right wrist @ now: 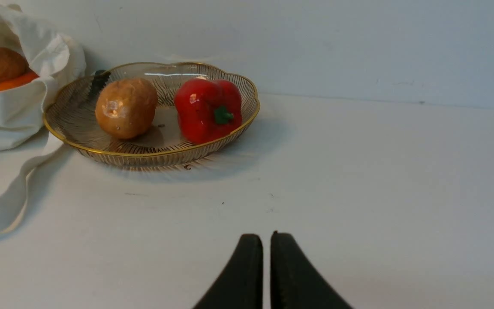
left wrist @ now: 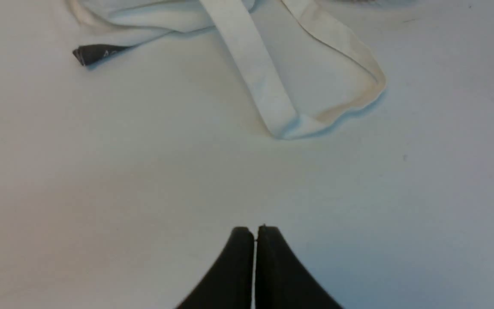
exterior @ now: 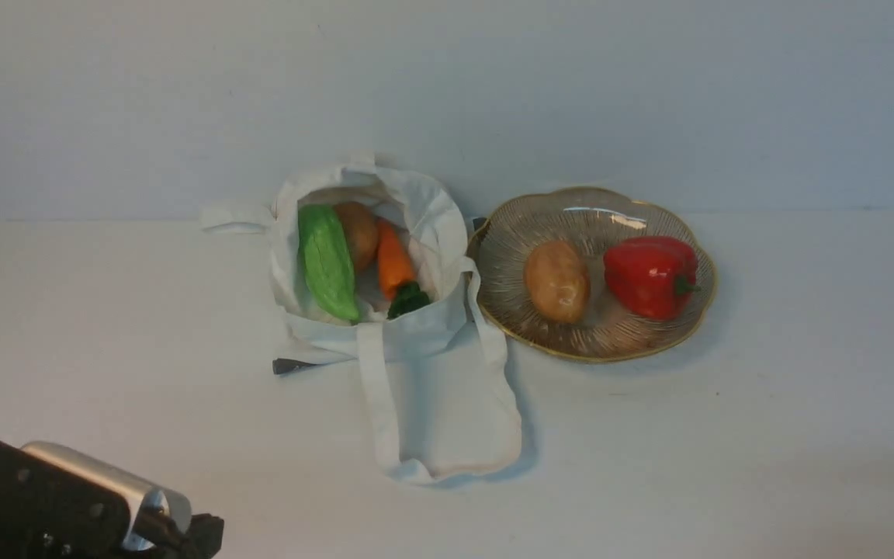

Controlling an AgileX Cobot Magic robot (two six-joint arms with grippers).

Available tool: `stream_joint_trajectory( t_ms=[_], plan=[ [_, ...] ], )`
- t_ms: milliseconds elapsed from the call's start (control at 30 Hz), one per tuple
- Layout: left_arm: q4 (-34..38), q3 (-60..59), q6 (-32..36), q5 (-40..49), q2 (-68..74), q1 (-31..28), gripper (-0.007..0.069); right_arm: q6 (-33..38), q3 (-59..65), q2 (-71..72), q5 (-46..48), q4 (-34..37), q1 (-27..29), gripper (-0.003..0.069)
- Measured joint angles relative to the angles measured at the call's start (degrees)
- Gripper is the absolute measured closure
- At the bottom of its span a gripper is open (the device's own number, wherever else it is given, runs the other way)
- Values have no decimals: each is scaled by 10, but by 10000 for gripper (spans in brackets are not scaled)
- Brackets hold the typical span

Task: Take vegetables from cloth bag on white table place on plate.

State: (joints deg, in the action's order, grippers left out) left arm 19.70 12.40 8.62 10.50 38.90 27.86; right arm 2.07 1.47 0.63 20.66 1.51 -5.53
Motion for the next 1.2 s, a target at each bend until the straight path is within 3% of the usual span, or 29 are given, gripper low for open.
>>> stream_joint_trajectory(
  t_ms=[233,567,933,1200],
  plan=[
    [-101,-42,-14,3,-159,-33,629,0,0,0,0,0,0,637],
    [-184,-128,-86,19,-375,-231,629,0,0,0,0,0,0,637],
    [-197,-141,-86,106,-395,-244,629,0,0,0,0,0,0,637],
    [-197,-141,-86,107,-395,-244,629,0,0,0,0,0,0,637]
  ],
)
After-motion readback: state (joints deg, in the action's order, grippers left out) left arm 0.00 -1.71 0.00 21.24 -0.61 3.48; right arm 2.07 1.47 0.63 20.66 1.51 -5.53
